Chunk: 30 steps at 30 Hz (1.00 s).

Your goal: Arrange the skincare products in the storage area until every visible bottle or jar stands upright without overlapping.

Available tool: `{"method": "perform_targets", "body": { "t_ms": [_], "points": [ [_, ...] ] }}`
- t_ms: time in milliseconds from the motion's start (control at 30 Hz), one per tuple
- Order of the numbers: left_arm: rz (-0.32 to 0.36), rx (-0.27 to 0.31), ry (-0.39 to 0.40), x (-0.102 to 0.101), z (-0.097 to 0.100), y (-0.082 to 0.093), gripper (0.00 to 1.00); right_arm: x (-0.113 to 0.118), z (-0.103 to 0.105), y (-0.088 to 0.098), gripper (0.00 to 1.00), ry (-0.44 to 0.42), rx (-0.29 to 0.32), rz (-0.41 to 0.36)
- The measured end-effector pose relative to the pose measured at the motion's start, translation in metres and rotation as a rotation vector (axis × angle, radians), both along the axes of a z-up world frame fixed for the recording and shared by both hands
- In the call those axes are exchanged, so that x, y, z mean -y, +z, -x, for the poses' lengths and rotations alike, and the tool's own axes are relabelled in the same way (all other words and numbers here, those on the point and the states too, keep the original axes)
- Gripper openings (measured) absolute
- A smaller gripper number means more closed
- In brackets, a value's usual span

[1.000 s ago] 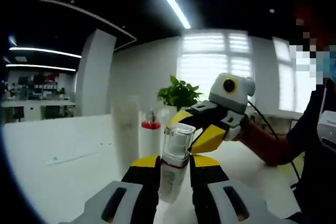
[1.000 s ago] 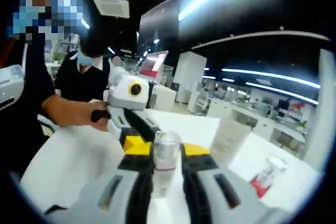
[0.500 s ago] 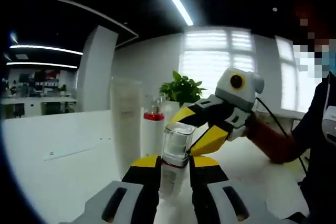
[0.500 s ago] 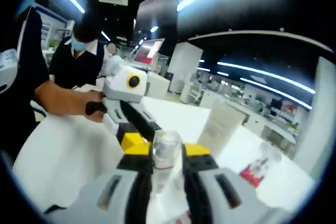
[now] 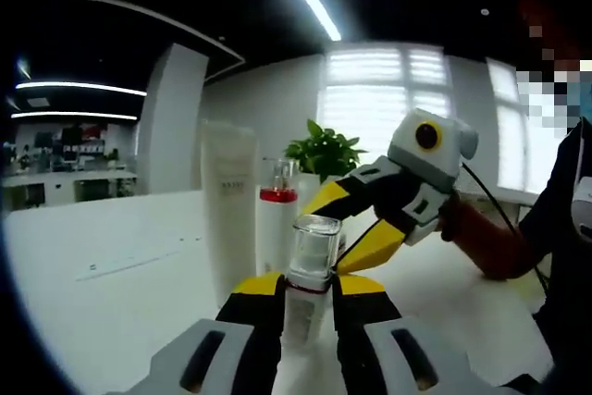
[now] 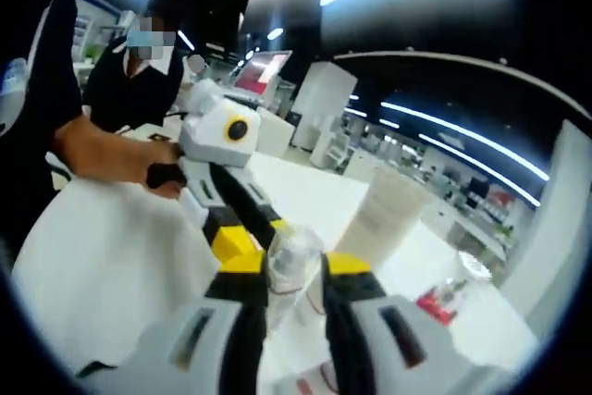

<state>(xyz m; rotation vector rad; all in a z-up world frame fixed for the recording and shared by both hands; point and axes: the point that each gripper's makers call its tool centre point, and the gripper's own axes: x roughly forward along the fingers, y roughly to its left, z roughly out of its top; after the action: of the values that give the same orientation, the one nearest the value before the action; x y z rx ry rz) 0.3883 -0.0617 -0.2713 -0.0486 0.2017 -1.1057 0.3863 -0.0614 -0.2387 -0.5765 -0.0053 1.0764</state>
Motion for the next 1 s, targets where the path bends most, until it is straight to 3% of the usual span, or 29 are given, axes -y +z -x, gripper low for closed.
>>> {"method": "perform_targets", "body": {
  "t_ms": [233,1000],
  "points": [
    [-0.006,-0.010,-0.006,-0.002,-0.003,-0.002,0.19,0.003,-0.002,-0.004,0.19,-0.013,0.014,0.034],
    [-0.022,0.039,-0.067,0.000,-0.012,-0.003,0.19,0.012,-0.002,-0.013,0.17,-0.040,0.031,0.108]
  ]
}}
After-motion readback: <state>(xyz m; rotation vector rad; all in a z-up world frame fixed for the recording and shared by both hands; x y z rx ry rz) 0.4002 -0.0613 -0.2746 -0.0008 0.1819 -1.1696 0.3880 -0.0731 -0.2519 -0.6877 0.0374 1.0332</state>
